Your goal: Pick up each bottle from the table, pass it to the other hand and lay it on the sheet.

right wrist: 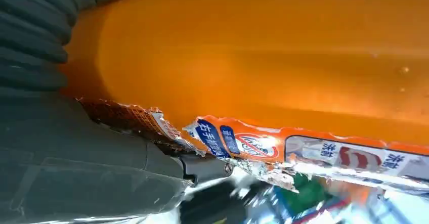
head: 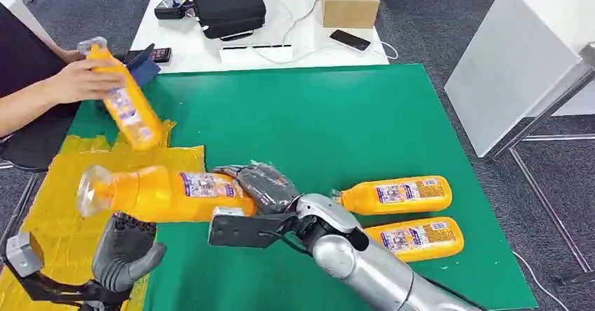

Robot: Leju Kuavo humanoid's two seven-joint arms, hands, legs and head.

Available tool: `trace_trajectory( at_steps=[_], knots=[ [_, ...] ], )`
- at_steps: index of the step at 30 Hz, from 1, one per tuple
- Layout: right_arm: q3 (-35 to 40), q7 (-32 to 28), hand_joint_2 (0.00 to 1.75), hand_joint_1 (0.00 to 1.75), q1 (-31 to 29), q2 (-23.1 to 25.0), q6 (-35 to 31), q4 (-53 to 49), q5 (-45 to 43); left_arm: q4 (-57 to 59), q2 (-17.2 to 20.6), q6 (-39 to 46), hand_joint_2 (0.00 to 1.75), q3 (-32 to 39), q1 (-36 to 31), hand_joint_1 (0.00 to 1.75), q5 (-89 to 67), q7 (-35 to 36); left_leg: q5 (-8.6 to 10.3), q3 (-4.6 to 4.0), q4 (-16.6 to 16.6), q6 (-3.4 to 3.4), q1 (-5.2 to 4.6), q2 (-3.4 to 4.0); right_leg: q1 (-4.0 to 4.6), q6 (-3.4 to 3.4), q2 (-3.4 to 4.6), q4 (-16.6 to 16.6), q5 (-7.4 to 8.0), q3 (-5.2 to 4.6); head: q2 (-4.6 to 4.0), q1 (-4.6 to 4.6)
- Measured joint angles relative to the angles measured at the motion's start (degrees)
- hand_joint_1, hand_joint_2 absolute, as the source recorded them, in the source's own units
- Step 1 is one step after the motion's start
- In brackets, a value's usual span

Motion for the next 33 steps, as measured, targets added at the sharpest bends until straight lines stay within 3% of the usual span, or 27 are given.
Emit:
trace_trajectory(
  at_steps=[7, 18, 19, 33],
  knots=[
    [7.05, 0.29, 1.75, 1.75, -4.82, -0.02, 8.01, 1.27, -7.92, 0.68, 1.82, -1.99, 1.75, -2.69, -0.53, 0.0, 6.94, -0.02, 0.0, -0.01, 0.0, 0.0, 0.0, 0.0, -0.01, 0.0, 0.0, 0.0, 0.0, -0.03, 0.0, 0.0],
    [11.68, 0.07, 1.75, 1.75, -8.14, -0.26, 10.59, 2.56, -13.73, 2.58, 3.96, -3.95, 1.75, -4.98, -0.86, 0.0, 12.39, 0.09, 0.0, -0.01, 0.0, 0.0, 0.0, 0.0, -0.01, 0.0, 0.0, 0.0, 0.0, -0.02, 0.0, 0.0],
    [11.81, 0.07, 1.75, 1.75, -8.2, -0.26, 10.63, 2.62, -14.12, 2.64, 4.09, -4.19, 1.75, -5.09, -0.86, 1.75, 12.87, 0.15, 0.0, -0.01, 0.0, 0.0, 0.0, 0.01, 0.0, 0.0, 0.0, 0.0, 0.0, -0.02, 0.0, 0.0],
    [12.68, -0.13, 1.75, 1.75, -9.02, -0.79, 10.58, 3.28, -15.48, 3.04, 4.46, -4.37, 1.75, -6.36, -1.34, 1.75, 13.12, -1.18, 0.0, -0.01, 0.0, 0.0, 0.0, 0.01, -0.01, 0.0, 0.0, 0.0, 0.0, -0.03, 0.0, 0.0]
  ],
)
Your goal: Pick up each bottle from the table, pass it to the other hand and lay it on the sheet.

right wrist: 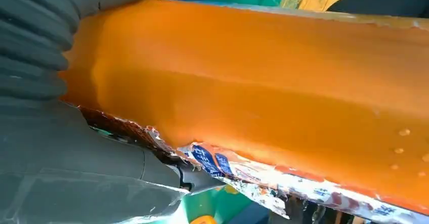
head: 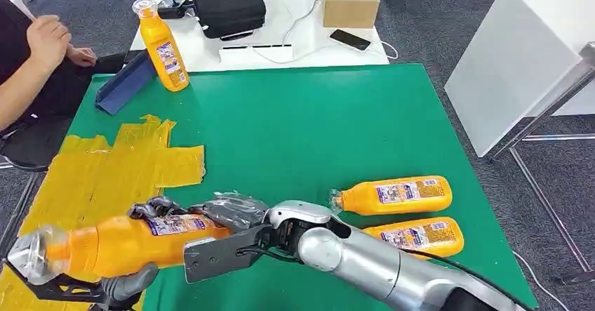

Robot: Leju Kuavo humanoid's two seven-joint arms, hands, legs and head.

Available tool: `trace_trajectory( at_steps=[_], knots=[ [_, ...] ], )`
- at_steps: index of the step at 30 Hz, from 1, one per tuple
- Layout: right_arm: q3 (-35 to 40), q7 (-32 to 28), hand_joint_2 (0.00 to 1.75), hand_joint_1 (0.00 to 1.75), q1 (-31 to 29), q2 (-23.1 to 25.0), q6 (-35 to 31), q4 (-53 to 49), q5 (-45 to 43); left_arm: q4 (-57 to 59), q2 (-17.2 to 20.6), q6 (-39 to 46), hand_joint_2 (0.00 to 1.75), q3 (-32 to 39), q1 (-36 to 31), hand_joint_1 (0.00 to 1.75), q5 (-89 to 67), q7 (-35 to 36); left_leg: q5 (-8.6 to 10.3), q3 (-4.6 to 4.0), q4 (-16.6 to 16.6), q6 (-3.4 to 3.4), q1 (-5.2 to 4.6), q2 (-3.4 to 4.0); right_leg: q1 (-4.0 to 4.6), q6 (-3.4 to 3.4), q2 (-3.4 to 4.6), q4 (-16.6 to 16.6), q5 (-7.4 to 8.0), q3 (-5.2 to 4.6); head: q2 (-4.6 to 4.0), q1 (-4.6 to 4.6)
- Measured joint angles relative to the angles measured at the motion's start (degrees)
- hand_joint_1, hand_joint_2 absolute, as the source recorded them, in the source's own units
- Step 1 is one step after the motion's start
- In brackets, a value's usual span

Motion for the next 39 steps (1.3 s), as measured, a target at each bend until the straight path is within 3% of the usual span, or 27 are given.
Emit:
trace_trajectory(
  at_steps=[7, 8, 9, 10, 16, 19, 23, 29, 30, 35, 39],
  knots=[
    [0.02, -0.07, 1.75, 1.75, 0.07, -0.07, -0.15, 0.2, 0.2, 0.0, 0.0, -0.15, 1.75, -0.07, -0.16, 1.75, 0.02, -0.09, 0.0, 0.0, 0.0, 0.0, 0.0, 0.0, 0.0, 0.0, 0.0, 0.0, 0.0, -0.01, 0.0, 0.0],
    [0.02, -0.11, 1.75, 1.43, 0.07, -0.07, -0.39, 0.22, 0.61, 0.0, 0.0, -0.33, 1.75, -0.07, -0.18, 1.75, 0.04, -0.13, 0.0, 0.0, 0.0, 0.0, 0.0, 0.0, 0.0, 0.0, 0.0, 0.0, 0.0, -0.01, 0.0, 0.0],
    [0.02, -0.26, 1.75, 0.0, 0.13, -0.09, -1.15, 0.2, 1.76, 0.07, 0.0, -0.46, 1.75, -0.04, -0.22, 1.75, 0.07, -0.26, 0.0, 0.0, 0.0, 0.0, 0.0, 0.0, 0.0, 0.0, 0.0, 0.0, 0.0, -0.01, 0.0, 0.0],
    [0.04, -0.48, 0.0, 0.0, 0.35, -0.11, -1.71, 0.2, 2.6, 0.2, 0.0, -0.5, 1.75, -0.04, -0.27, 1.75, 0.04, -0.37, 0.0, 0.0, 0.0, 0.0, 0.0, 0.0, 0.0, 0.0, 0.0, 0.0, 0.0, 0.0, 0.0, 0.0],
    [-1.5, -1.77, 0.0, 0.0, 4.1, -1.53, -8.04, -1.9, 13.72, 0.18, -0.57, 2.7, 1.75, 1.31, -0.13, 1.75, -11.76, -3.27, 0.0, -0.01, 0.0, 0.0, 0.0, -0.02, 0.0, 0.0, -0.01, 0.0, 0.0, 0.0, 0.0, 0.0],
    [-5.43, -2.73, 0.0, 0.0, 8.45, -3.24, -8.35, -6.17, 18.02, -0.85, -0.81, 5.86, 1.75, 3.5, 0.17, 1.75, -26.16, -4.57, -0.01, -0.02, 0.0, 0.0, -0.01, -0.05, -0.02, 0.0, -0.03, -0.01, 0.0, 0.0, 0.0, 0.0],
    [-10.52, -3.23, 0.0, 0.0, 13.5, -6.08, -8.28, -11.94, 21.51, -1.16, -0.81, 6.12, 1.75, 7.5, 0.91, 1.75, -33.25, -4.17, -0.03, -0.04, 0.0, 0.01, -0.01, -0.01, -0.02, 0.0, -0.01, -0.02, 0.0, -0.06, 0.0, 0.0],
    [-19.35, -4.2, 0.0, 0.0, 22.3, -12.49, -9.33, -20.62, 22.8, -0.98, -1.12, 15.5, 1.75, 15.5, 2.22, 1.75, -70.21, -5.88, -0.03, -0.08, 0.0, 0.01, -0.01, -0.06, -0.01, 0.0, -0.07, -0.03, -0.01, -0.05, 0.0, 0.0],
    [-20.46, -4.28, 1.75, 0.0, 23.51, -13.21, -9.24, -21.67, 22.93, -0.98, -1.29, 16.2, 1.75, 16.57, 2.11, 1.75, -73.32, -5.99, -0.03, -0.07, 0.0, 0.01, -0.02, -0.06, -0.02, 0.0, -0.06, -0.03, -0.01, -0.05, 0.0, 0.0],
    [-23.69, -4.92, 1.75, 0.0, 28.39, -16.77, -7.85, -26.54, 26.98, -0.79, -1.73, 21.4, 1.75, 20.24, 2.37, 1.75, -94.67, -3.19, -0.04, -0.04, 0.0, 0.01, -0.01, -0.03, -0.01, 0.0, -0.05, -0.04, -0.01, -0.05, 0.0, -0.02],
    [-24.59, -5.25, 1.75, 0.0, 32.51, -21.71, -9.14, -29.58, 30.6, 0.13, -1.75, 19.69, 1.75, 22.82, 3.17, 1.75, -98.86, -3.37, -0.05, -0.04, -0.01, 0.02, -0.02, -0.09, -0.02, 0.0, -0.08, -0.04, -0.02, -0.02, 0.0, -0.04]
  ],
)
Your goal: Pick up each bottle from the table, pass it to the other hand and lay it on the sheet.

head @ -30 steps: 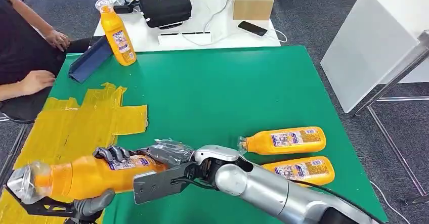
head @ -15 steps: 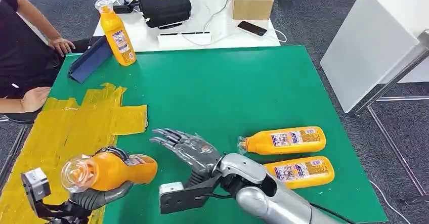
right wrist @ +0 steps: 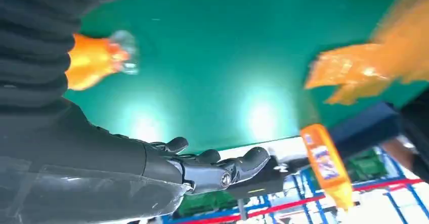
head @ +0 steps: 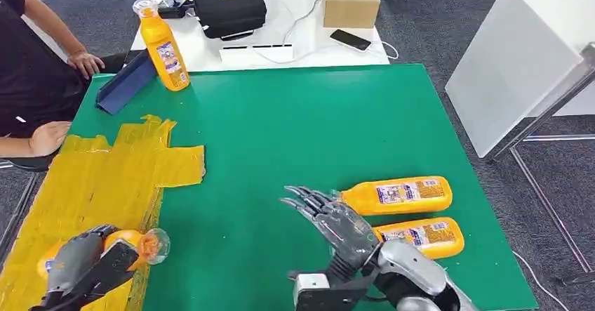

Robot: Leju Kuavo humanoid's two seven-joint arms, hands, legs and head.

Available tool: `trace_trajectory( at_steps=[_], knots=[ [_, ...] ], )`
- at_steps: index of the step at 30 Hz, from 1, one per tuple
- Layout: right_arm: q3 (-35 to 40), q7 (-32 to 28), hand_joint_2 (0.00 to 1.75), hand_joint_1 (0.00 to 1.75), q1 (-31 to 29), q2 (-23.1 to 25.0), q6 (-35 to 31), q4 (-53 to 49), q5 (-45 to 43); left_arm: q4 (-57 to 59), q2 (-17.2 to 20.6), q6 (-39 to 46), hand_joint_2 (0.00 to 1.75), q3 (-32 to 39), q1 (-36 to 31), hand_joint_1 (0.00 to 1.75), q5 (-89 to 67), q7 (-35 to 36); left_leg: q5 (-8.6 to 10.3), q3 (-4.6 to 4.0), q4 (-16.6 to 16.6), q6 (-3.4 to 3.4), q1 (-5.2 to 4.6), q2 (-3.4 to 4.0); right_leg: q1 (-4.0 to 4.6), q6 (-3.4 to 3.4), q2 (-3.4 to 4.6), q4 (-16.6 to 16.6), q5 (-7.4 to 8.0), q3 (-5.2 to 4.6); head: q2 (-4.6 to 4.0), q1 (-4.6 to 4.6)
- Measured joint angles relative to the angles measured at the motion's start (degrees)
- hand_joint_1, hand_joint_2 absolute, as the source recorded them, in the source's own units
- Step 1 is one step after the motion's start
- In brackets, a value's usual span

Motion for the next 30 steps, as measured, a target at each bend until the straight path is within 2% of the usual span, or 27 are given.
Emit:
trace_trajectory(
  at_steps=[5, 10, 11, 12, 13, 14, 16, 21, 30],
  knots=[
    [-1.16, 0.24, 1.75, 0.0, 2.39, -5.02, -0.19, -2.29, 1.44, 0.24, -0.2, -0.15, 1.75, 0.94, 0.34, 1.75, -1.85, -1.16, -0.01, 0.02, 0.0, 0.01, -0.05, 0.05, -0.03, 0.0, 0.02, -0.01, 0.0, 0.01, 0.0, 0.04],
    [-1.53, 0.46, 1.75, 0.0, 2.85, -6.6, -0.15, -3.43, 1.44, 0.24, -0.24, -0.26, 1.75, 1.13, 0.44, 1.75, -1.96, -1.13, -0.01, 0.11, 0.0, 0.01, -0.04, 0.05, -0.02, 0.0, 0.02, -0.01, 0.01, 0.09, 0.0, 0.02],
    [-1.57, 0.61, 1.75, 0.0, 2.86, -6.84, -0.06, -3.56, 1.46, 0.24, -0.26, -0.37, 1.75, 1.13, 0.45, 1.45, -2.2, -1.16, -0.01, 0.11, 0.0, 0.01, -0.04, 0.05, -0.02, 0.0, 0.02, -0.01, 0.01, 0.09, 0.0, 0.02],
    [-1.57, 0.92, 1.75, 0.0, 2.91, -7.16, 0.0, -3.63, 1.48, 0.24, -0.26, -0.46, 1.75, 1.11, 0.46, 0.0, -2.49, -1.16, -0.01, 0.12, 0.0, 0.01, -0.03, 0.05, -0.01, 0.0, 0.02, -0.01, 0.0, 0.09, 0.0, 0.02],
    [-1.66, 1.23, 1.75, 0.0, 3.02, -7.6, 0.16, -3.71, 1.53, 0.24, -0.26, -0.63, 1.75, 1.05, 0.49, 0.0, -2.62, -1.18, -0.01, 0.12, 0.0, 0.01, -0.03, 0.05, -0.01, 0.0, 0.02, -0.01, 0.0, 0.09, 0.0, 0.02],
    [-1.85, 1.48, 1.75, 0.0, 3.1, -8.25, 0.57, -3.76, 1.46, 0.26, -0.2, -1.18, 0.0, 0.87, 0.56, 0.0, -2.86, -1.33, -0.01, 0.12, 0.0, 0.01, -0.04, 0.05, -0.02, 0.0, 0.02, -0.01, 0.0, 0.09, 0.0, 0.02],
    [-2.68, 1.68, 1.75, 0.0, 3.13, -10.0, 1.53, -3.76, 0.76, 0.46, 0.43, -3.42, 0.0, 0.07, 0.81, 0.0, -1.1, -2.18, -0.01, 0.11, 0.0, 0.01, -0.05, 0.05, -0.03, 0.0, 0.02, -0.01, 0.0, 0.09, 0.0, 0.04],
    [-6.73, 3.08, 1.75, 0.0, 2.13, -13.02, 5.79, -2.95, -0.74, 2.44, 4.76, -8.39, 0.0, -2.84, 1.59, 0.0, 8.13, -5.96, -0.01, 0.12, 0.0, 0.01, -0.06, 0.07, -0.03, 0.0, 0.03, -0.01, 0.0, 0.12, 0.0, 0.02],
    [-11.76, 4.09, 1.75, 0.0, 0.88, -13.44, 9.16, 1.57, -1.86, 4.2, 9.53, -7.04, 0.0, -7.37, 3.47, 0.0, 11.46, -6.34, -0.01, 0.11, 0.0, 0.01, -0.05, 0.04, -0.03, 0.0, 0.02, -0.01, 0.0, 0.1, 0.0, 0.02]
  ],
)
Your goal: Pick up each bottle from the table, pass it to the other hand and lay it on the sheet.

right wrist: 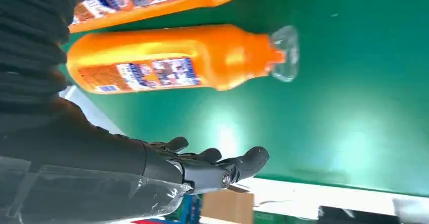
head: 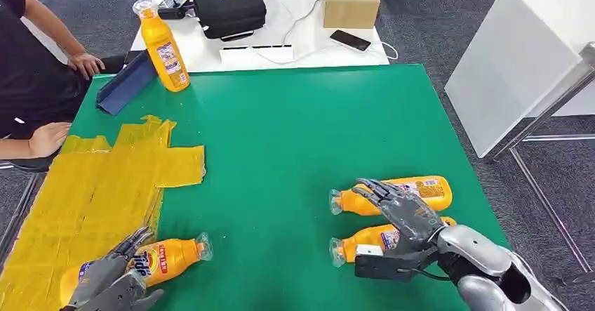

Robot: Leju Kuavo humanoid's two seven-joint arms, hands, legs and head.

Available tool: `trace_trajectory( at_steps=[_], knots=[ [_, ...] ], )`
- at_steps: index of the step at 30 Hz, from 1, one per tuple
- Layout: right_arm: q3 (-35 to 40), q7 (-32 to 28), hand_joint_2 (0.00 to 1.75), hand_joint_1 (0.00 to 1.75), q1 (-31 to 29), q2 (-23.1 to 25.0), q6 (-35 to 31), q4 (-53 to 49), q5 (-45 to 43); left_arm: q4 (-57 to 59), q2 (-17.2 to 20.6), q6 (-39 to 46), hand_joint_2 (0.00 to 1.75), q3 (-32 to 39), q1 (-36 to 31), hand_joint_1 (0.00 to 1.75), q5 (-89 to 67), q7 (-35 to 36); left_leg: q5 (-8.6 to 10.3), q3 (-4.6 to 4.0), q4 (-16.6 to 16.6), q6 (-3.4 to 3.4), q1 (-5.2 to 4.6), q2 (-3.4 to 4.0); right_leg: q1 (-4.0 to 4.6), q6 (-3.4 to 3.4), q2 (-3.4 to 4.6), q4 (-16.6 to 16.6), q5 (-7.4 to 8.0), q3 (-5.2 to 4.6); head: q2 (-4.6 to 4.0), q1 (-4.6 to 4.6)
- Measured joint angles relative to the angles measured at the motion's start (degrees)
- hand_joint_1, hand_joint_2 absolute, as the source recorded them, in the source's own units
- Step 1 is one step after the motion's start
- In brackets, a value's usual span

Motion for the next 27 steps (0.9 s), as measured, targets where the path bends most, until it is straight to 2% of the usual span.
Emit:
trace_trajectory(
  at_steps=[14, 15, 17, 27],
  knots=[
    [-2.63, 0.15, 1.75, 0.0, 0.31, -0.46, 0.57, 1.38, 0.04, -0.02, 1.7, 1.25, 0.0, -1.47, 0.62, 0.0, 1.06, -0.46, 0.0, 0.0, 0.0, 0.0, 0.0, 0.0, 0.0, 0.0, 0.0, 0.0, 0.0, -0.01, 0.0, 0.0],
    [-3.65, 0.66, 1.75, 0.0, 2.04, -0.81, 1.18, 1.86, 2.12, -1.56, 0.46, 0.81, 0.0, -0.79, 0.95, 0.0, 8.47, -2.58, 0.0, -0.02, 0.0, 0.0, 0.0, -0.07, -0.01, 0.0, -0.05, 0.0, 0.0, 0.0, 0.0, 0.0],
    [-4.52, 0.61, 1.75, 0.0, 4.08, -1.03, 0.66, 1.97, 3.41, -3.75, -1.37, -0.47, 0.0, 0.34, 0.93, 0.0, 13.56, -2.99, 0.0, -0.03, 0.01, 0.0, -0.01, -0.09, -0.01, 0.0, -0.07, -0.01, 0.0, -0.01, 0.0, 0.02],
    [-10.67, 1.25, 1.75, 0.0, 20.2, -4.64, -7.52, -1.53, 6.95, -16.46, -9.82, -5.4, 0.0, 7.04, 2.68, 0.0, 28.31, -5.22, -0.11, -0.11, 0.01, 0.07, -0.02, -0.07, -0.02, 0.01, -0.07, -0.05, -0.02, -0.08, 0.0, 0.0]
  ],
)
